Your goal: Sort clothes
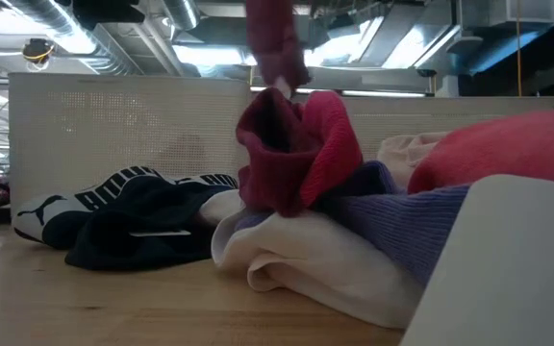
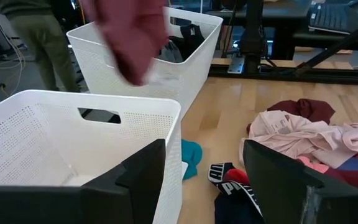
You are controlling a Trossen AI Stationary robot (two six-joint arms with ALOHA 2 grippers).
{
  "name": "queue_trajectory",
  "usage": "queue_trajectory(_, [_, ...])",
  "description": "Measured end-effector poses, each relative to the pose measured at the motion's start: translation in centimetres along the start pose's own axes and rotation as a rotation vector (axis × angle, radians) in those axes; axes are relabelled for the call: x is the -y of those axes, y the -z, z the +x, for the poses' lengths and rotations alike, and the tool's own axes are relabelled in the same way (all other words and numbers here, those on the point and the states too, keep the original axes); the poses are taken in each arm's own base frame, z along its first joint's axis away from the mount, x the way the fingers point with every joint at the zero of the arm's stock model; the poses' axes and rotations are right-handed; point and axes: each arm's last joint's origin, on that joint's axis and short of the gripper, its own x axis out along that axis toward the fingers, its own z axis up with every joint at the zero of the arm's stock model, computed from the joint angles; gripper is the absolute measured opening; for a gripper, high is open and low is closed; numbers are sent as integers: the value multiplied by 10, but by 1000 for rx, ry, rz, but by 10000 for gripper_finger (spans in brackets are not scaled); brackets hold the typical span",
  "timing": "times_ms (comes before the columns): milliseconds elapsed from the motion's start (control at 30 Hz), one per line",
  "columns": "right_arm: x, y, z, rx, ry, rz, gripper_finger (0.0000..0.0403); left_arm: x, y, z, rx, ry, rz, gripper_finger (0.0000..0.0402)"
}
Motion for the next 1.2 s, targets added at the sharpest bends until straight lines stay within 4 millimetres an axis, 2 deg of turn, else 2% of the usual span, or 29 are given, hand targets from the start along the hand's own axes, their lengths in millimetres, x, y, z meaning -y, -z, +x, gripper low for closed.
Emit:
queue_trajectory(167, [-6,9,36,-33,-37,-2,12,0,0,0,-4,0,2,208])
queue_trajectory(333, [-17,32,54,-173,-98,-11,12,0,1,0,-6,0,2,208])
queue_trajectory(500, [-26,65,53,-355,-128,-31,12,0,3,0,-30,-3,-2,208])
queue_trajectory(667, [-41,97,45,-568,-211,-52,15,-1,5,0,-45,-5,-15,208])
queue_trajectory(800, [-47,111,37,-723,-192,-67,55,-1,5,0,-44,-5,-17,208])
queue_trajectory(900, [-48,115,33,-780,-195,-43,115,-1,5,0,-43,-5,-17,208])
queue_trajectory(1000, [-50,109,30,-814,-198,-29,179,-1,5,0,-43,-5,-21,208])
queue_trajectory(1100, [-53,87,27,-823,-191,-53,227,-1,5,0,-44,-5,-22,208])
queue_trajectory(1200, [-57,61,19,-859,-199,-83,255,-1,5,0,-43,-5,-21,208])
